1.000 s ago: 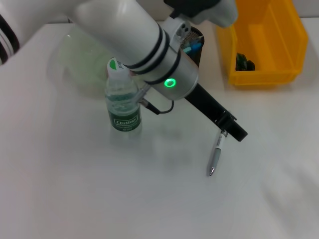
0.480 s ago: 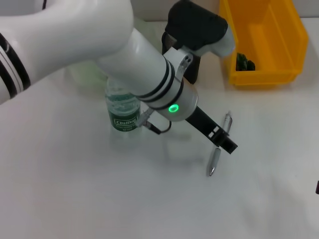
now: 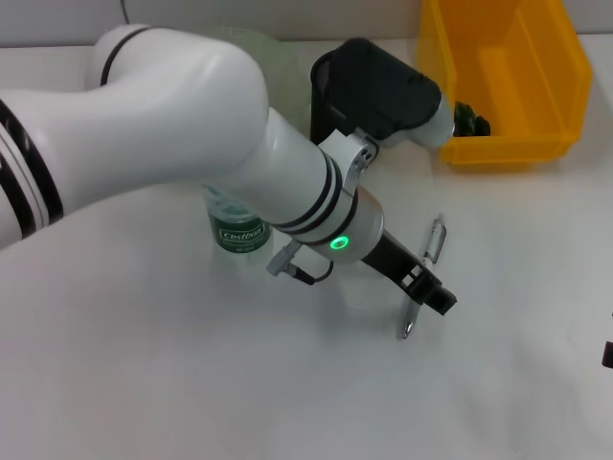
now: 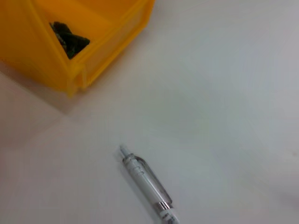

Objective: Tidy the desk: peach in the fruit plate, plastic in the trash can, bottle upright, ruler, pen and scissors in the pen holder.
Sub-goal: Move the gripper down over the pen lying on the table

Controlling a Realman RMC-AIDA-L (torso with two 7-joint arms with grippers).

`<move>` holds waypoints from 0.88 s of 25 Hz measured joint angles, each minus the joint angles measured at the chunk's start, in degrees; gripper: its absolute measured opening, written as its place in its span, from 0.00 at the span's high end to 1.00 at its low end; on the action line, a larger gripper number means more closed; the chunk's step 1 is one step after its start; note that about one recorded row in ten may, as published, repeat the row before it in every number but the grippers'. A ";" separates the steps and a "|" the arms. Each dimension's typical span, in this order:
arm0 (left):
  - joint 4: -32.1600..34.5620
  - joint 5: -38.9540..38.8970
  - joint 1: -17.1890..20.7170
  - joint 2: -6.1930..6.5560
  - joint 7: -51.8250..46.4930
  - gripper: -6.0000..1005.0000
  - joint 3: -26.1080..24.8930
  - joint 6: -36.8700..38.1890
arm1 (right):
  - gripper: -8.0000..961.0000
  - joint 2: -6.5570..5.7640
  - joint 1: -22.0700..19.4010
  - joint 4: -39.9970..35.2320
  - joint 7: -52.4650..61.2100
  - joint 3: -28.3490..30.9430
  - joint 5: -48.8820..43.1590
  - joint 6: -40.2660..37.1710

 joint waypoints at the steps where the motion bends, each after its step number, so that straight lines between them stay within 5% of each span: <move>1: -0.01 0.00 0.13 0.00 0.00 0.26 0.28 -0.25 | 0.34 -0.05 0.06 0.00 -0.01 0.00 -0.02 0.00; 22: 1.26 0.94 3.05 0.00 0.57 0.27 4.40 -4.31 | 0.34 -0.40 2.38 2.28 -0.01 0.25 -0.18 0.98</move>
